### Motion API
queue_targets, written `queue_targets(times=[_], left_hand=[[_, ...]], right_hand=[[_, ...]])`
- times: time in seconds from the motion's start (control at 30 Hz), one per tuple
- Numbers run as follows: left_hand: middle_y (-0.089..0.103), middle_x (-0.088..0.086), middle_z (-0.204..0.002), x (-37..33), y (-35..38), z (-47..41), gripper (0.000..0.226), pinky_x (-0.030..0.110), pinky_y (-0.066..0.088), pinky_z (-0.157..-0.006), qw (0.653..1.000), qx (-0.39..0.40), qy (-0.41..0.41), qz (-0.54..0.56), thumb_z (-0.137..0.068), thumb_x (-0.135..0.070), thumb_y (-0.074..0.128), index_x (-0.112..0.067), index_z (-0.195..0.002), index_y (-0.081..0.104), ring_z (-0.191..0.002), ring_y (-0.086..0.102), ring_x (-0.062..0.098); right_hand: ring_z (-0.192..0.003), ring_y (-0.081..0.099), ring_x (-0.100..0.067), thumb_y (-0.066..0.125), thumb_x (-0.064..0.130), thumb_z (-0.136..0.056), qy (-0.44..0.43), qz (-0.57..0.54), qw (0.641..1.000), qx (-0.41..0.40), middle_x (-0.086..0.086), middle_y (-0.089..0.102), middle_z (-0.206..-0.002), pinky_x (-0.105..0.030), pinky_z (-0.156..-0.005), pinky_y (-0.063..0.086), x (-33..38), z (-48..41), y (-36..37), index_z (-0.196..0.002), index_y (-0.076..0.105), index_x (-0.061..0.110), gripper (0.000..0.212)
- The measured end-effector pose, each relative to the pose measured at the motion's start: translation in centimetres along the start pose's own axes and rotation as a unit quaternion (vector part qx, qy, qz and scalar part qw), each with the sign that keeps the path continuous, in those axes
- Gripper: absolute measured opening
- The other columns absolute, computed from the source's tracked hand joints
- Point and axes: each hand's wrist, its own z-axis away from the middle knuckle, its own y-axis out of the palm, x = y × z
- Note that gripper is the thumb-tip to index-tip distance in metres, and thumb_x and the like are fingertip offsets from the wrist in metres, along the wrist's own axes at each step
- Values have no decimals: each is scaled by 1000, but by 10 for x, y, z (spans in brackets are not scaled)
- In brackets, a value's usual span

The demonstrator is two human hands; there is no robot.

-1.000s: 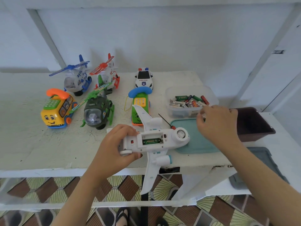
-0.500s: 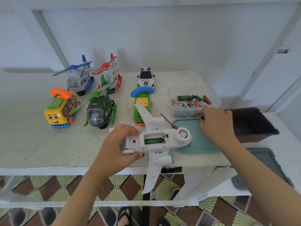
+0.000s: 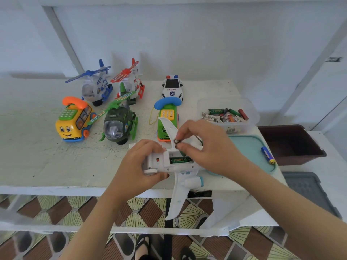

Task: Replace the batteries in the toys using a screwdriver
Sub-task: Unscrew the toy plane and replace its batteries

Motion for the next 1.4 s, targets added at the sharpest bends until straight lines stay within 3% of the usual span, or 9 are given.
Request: queue_targets(times=[0.33,0.53,0.7,0.83,0.97,1.07,1.17,1.3,1.4], left_hand=[[58,-9,-106,1,0,1,43,37,51,-78,1000,-1,8,-3,-65,-38,76,-34,-102,55,-100,57,10],[59,-5,-105,3,0,-1,42,34,49,-78,1000,3,0,-7,-63,-37,77,-32,-100,57,-99,58,12],[59,-4,-105,4,0,-1,43,31,49,-77,1000,7,0,-6,-62,-37,76,-24,-99,59,-98,58,11],[59,-3,-105,5,0,-1,44,30,49,-77,1000,7,-3,-3,-62,-37,76,-23,-100,60,-98,58,12],[59,-5,-105,6,-1,-2,43,34,50,-77,1000,6,-6,2,-62,-39,76,-31,-99,58,-98,58,12],[59,-8,-105,5,-2,-4,41,37,49,-77,1000,9,-7,4,-61,-41,76,-41,-96,54,-98,57,13],[59,-9,-105,6,-1,-3,41,37,49,-75,1000,10,-2,3,-63,-43,75,-39,-98,55,-98,57,14],[59,-11,-105,7,0,-2,43,31,49,-72,1000,10,-2,5,-62,-44,75,-26,-97,58,-97,57,13],[59,-11,-106,8,0,-3,42,29,49,-73,1000,12,4,8,-62,-45,75,-38,-98,55,-98,57,15]], right_hand=[[-75,56,-15,66,25,-78,-89,137,983,84,7,67,-73,-23,-68,33,-11,6,18,-85,71,21,10],[-71,58,-16,53,31,-84,-74,139,985,75,7,69,-74,-23,-66,34,-13,16,19,-91,74,19,25],[-74,59,-18,50,35,-86,-74,173,980,59,6,70,-77,-30,-70,42,-12,24,25,-86,74,19,28],[-79,57,-18,48,36,-87,-75,192,977,58,7,69,-77,-29,-75,37,-11,24,26,-85,74,21,30],[-91,55,-15,48,37,-89,-58,156,985,36,5,68,-92,-29,-83,39,-11,28,20,-101,73,20,33],[-98,51,-10,47,31,-91,-10,101,994,-42,3,67,-101,-17,-88,33,-14,34,6,-107,71,17,32],[-100,54,-17,49,25,-91,77,155,979,-107,-2,67,-104,-18,-88,32,-29,43,-16,-108,70,15,29],[-96,54,-32,54,23,-92,275,358,890,-70,-14,63,-105,-37,-78,42,-56,61,-48,-118,60,9,31],[-89,49,-28,50,31,-94,393,417,819,12,-12,58,-99,-37,-73,40,-66,74,-63,-113,54,8,30]])
